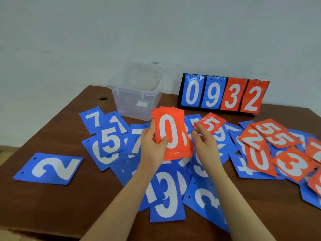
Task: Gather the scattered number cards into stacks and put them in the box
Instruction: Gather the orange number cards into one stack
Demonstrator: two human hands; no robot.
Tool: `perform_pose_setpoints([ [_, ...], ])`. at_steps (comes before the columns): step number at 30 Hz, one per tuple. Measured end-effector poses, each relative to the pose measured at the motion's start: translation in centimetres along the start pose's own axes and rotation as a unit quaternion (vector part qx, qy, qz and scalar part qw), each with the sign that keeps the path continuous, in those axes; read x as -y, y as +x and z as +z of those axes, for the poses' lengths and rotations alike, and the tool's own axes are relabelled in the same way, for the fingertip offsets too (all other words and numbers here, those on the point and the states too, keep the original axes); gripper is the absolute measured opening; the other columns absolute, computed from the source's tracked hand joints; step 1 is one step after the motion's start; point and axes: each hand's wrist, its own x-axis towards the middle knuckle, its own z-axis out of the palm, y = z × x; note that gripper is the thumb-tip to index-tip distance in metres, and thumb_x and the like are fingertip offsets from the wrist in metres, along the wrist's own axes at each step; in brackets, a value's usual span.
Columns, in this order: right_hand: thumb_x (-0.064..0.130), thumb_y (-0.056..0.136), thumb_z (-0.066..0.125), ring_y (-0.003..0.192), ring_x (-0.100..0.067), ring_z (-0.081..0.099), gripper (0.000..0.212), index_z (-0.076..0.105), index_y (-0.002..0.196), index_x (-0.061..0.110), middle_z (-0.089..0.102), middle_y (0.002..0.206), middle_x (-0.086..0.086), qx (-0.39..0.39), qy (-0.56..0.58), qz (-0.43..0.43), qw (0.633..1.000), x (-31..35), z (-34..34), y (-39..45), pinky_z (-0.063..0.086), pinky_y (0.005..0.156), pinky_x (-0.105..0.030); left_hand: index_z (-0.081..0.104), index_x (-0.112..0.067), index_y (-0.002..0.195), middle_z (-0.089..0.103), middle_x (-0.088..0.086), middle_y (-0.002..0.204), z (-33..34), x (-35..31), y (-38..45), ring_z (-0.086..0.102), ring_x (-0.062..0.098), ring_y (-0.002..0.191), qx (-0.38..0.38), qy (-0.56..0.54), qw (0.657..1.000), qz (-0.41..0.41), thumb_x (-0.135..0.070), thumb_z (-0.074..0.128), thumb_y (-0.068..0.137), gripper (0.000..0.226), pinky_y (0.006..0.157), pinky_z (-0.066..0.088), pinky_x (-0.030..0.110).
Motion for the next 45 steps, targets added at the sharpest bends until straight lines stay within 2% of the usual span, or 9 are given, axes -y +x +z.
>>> perform_pose_setpoints([
  [2,0.026,0.099,0.044,0.113,-0.011,0.049,0.039,0.046,0.136,0.017,0.050,0.135,0.000,-0.020,-0.112,-0.015,0.993,-1.7,-1.5,3.0,0.043,0.087,-0.018,0.033,-0.026,0.143,0.046,-0.001,0.122,1.2,0.3,1.3,0.053,0.005,0.099,-0.008,0.021,1.000,0.005,-0.013,0.059,0.089,0.061,0.078,0.049,0.014],
  [6,0.044,0.097,0.036,0.132,-0.024,0.040,0.050,0.041,0.139,0.019,0.043,0.145,-0.006,0.021,-0.336,-0.027,0.941,-5.0,-3.0,8.2,0.028,0.111,-0.048,0.031,-0.028,0.143,0.044,-0.001,0.120,2.7,0.9,3.7,0.053,0.002,0.093,-0.001,0.032,0.999,0.007,-0.012,0.057,0.090,0.061,0.081,0.048,0.018],
  [9,0.046,0.099,0.028,0.142,-0.019,0.022,0.051,0.033,0.145,0.023,0.028,0.154,-0.002,0.094,-0.444,-0.022,0.891,-6.3,-3.5,9.6,0.008,0.115,-0.044,0.030,-0.025,0.143,0.042,0.000,0.125,3.2,1.5,4.6,0.049,0.006,0.103,-0.007,0.045,0.999,0.009,-0.012,0.057,0.090,0.061,0.082,0.047,0.017],
  [14,0.044,0.099,0.032,0.127,-0.005,0.041,0.039,0.055,0.127,0.031,0.052,0.134,0.014,0.142,-0.435,-0.098,0.884,-5.4,-4.7,6.9,0.004,0.112,-0.038,0.029,-0.022,0.144,0.041,-0.003,0.120,3.4,2.3,4.6,0.047,0.004,0.099,-0.022,0.076,0.997,0.001,-0.012,0.057,0.090,0.061,0.069,0.043,0.008],
  [19,0.039,0.096,0.046,0.122,-0.005,0.044,0.030,0.058,0.122,0.031,0.056,0.128,0.014,0.124,-0.381,-0.128,0.907,-5.1,-4.8,5.1,0.009,0.107,-0.033,0.029,-0.023,0.144,0.043,0.005,0.131,3.6,2.9,3.7,0.048,0.017,0.117,-0.027,0.101,0.994,-0.016,-0.012,0.056,0.090,0.062,0.088,0.050,0.028],
  [28,0.066,0.076,0.059,0.139,-0.030,0.019,0.088,0.033,0.142,0.015,0.025,0.150,-0.008,0.036,-0.447,0.077,0.890,-5.6,-2.6,9.0,0.014,0.112,-0.047,0.026,-0.025,0.144,0.039,0.001,0.135,3.6,2.6,3.7,0.044,0.010,0.116,-0.031,0.122,0.992,-0.026,-0.013,0.053,0.092,0.060,0.081,0.043,0.018],
  [36,0.034,0.079,0.071,0.132,-0.025,0.034,0.061,0.040,0.131,0.023,0.042,0.138,-0.003,0.035,-0.348,0.049,0.935,-4.9,-2.0,9.6,0.019,0.110,-0.043,0.027,-0.026,0.144,0.038,0.002,0.136,3.2,2.2,3.6,0.047,0.014,0.116,-0.043,0.108,0.993,-0.025,-0.014,0.051,0.093,0.058,0.083,0.046,0.023],
  [40,0.012,0.091,0.056,0.107,-0.015,0.055,0.032,0.048,0.122,0.019,0.057,0.117,0.004,-0.055,-0.147,-0.026,0.987,-3.7,-2.4,7.5,0.043,0.081,-0.021,0.026,-0.023,0.145,0.036,0.004,0.138,2.6,1.5,3.0,0.045,0.018,0.121,-0.065,0.144,0.987,0.003,-0.013,0.049,0.094,0.057,0.086,0.045,0.024],
  [45,0.014,0.091,0.060,0.080,0.009,0.061,0.040,0.043,0.126,0.024,0.056,0.097,0.018,-0.135,0.060,-0.065,0.987,-0.4,-4.0,4.5,0.048,0.058,-0.005,0.026,-0.022,0.144,0.036,0.004,0.136,2.5,0.5,1.1,0.047,0.018,0.120,-0.059,0.130,0.990,0.008,-0.012,0.048,0.095,0.055,0.081,0.044,0.018],
])
